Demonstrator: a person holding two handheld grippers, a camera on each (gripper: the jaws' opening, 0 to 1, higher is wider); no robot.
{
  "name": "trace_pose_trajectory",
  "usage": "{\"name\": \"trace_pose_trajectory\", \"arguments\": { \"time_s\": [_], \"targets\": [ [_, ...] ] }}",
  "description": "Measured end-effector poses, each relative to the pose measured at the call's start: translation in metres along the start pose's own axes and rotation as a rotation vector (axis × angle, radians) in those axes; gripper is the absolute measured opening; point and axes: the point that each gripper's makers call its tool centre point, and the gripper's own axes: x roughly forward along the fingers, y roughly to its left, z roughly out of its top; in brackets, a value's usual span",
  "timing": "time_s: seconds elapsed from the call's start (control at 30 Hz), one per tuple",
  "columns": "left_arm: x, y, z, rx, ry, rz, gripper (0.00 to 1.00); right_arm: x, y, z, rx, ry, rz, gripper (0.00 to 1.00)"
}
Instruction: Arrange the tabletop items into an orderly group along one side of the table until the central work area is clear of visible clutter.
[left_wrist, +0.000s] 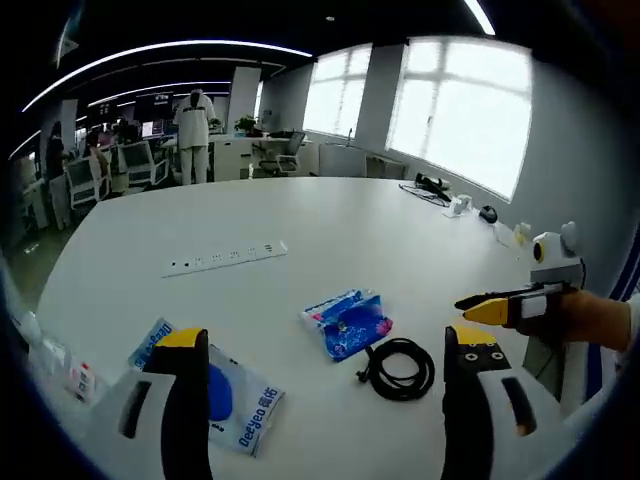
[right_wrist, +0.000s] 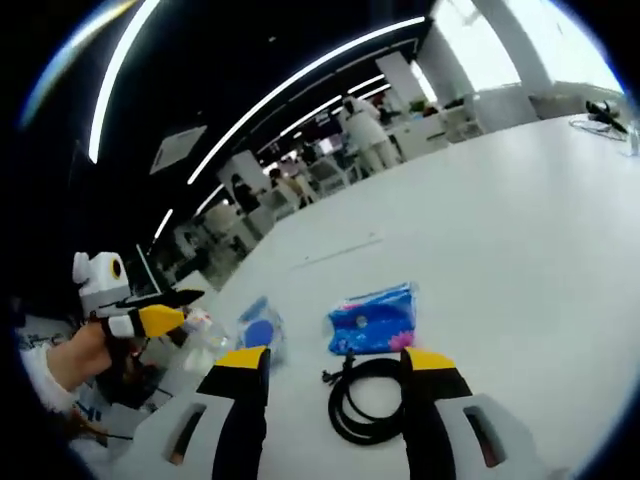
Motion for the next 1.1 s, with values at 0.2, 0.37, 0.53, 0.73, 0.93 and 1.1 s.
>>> {"name": "trace_pose_trajectory", "arguments": {
  "time_s": [0.2,0.37,0.53,0.73,0.93,1.1],
  "targets": [
    [-0.015,0.009,-0.003,-0.010,-0.017,0.018,1.00,-0.010,0.004,-0.011,0.004,0.006,-0.007,0.53],
    [-0.018,0.013,-0.006,-0.017,-0.020,0.030,0.99,-0.012,0.005,-0.024,0.011,0.033,-0.009,0.52],
    [-0.018,0.015,-0.008,-0.025,-0.020,0.034,0.98,-0.014,0.008,-0.028,0.013,0.038,-0.006,0.52],
    [-0.018,0.020,-0.010,-0.020,-0.012,0.032,0.97,-0.013,0.011,-0.029,0.018,0.038,-0.004,0.51],
    [-0.020,0.039,-0.012,-0.005,0.017,0.042,0.96,-0.010,0.018,-0.038,0.023,0.036,-0.020,0.48],
    [-0.023,0.066,-0.016,0.019,0.056,0.068,0.93,0.001,0.039,-0.060,0.072,0.067,0.013,0.48]
  ]
}}
